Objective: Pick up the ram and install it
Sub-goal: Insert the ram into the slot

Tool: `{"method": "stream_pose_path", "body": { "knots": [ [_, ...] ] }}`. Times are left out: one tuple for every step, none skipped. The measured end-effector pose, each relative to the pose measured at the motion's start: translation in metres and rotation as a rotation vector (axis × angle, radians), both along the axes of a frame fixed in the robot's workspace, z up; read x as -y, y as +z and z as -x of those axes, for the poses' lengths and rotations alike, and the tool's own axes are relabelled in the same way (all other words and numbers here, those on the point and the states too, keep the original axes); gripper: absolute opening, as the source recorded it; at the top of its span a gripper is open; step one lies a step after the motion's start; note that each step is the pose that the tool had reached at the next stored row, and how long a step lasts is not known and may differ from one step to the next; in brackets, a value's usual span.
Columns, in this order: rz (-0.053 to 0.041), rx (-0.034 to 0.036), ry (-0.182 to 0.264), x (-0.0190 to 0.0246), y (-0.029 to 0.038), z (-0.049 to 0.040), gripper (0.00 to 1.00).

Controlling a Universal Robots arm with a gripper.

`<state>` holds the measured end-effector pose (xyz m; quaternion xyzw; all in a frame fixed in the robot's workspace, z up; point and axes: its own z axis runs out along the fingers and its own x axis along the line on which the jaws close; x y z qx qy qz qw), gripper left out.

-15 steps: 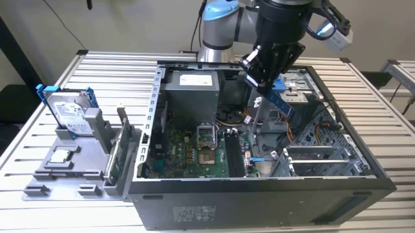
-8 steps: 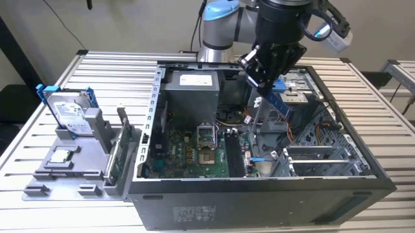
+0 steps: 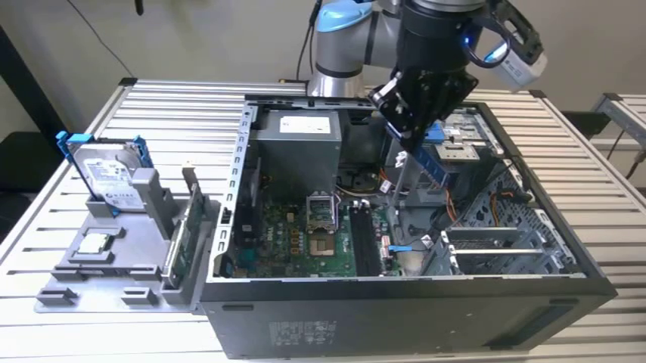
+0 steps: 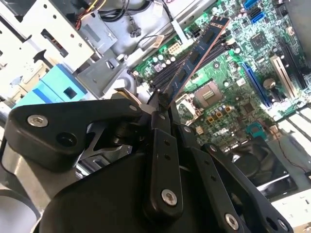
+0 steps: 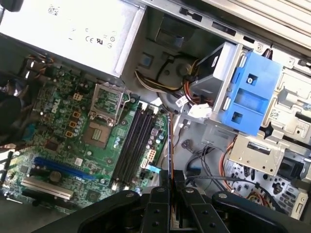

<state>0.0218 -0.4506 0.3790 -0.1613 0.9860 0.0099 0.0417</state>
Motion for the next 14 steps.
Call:
{"method": "stream_pose_path", "body": {
  "knots": [
    [0.0010, -0.0003, -0.006, 0.0000, -0.0003, 0.0000, 0.15],
    [0.0020, -0.0008, -0.012, 0.0001, -0.0007, 0.0001, 0.15],
    [0.0026, -0.0017, -0.019, 0.0001, -0.0010, 0.0001, 0.15],
    [0.0030, -0.0028, -0.027, 0.0000, -0.0014, 0.0001, 0.15],
    [0.0037, -0.0041, -0.032, 0.0000, -0.0019, 0.0002, 0.15],
    [0.0042, -0.0068, -0.037, 0.0000, -0.0023, 0.0001, 0.15],
    [0.0047, -0.0107, -0.042, 0.0000, -0.0026, 0.0001, 0.15],
    [0.0053, -0.0153, -0.047, 0.0000, -0.0028, 0.0002, 0.15],
    [0.0063, -0.0208, -0.051, 0.0000, -0.0030, 0.0002, 0.15],
    [0.0082, -0.0276, -0.056, 0.0000, -0.0031, 0.0002, 0.15],
    [0.0099, -0.0359, -0.060, 0.0001, -0.0032, 0.0002, 0.15],
    [0.0115, -0.0443, -0.065, 0.0001, -0.0032, 0.0001, 0.15],
    [0.0129, -0.0513, -0.070, 0.0000, -0.0032, 0.0001, 0.15],
    [0.0143, -0.0567, -0.075, 0.0000, -0.0032, 0.0001, 0.15]
  ]
}}
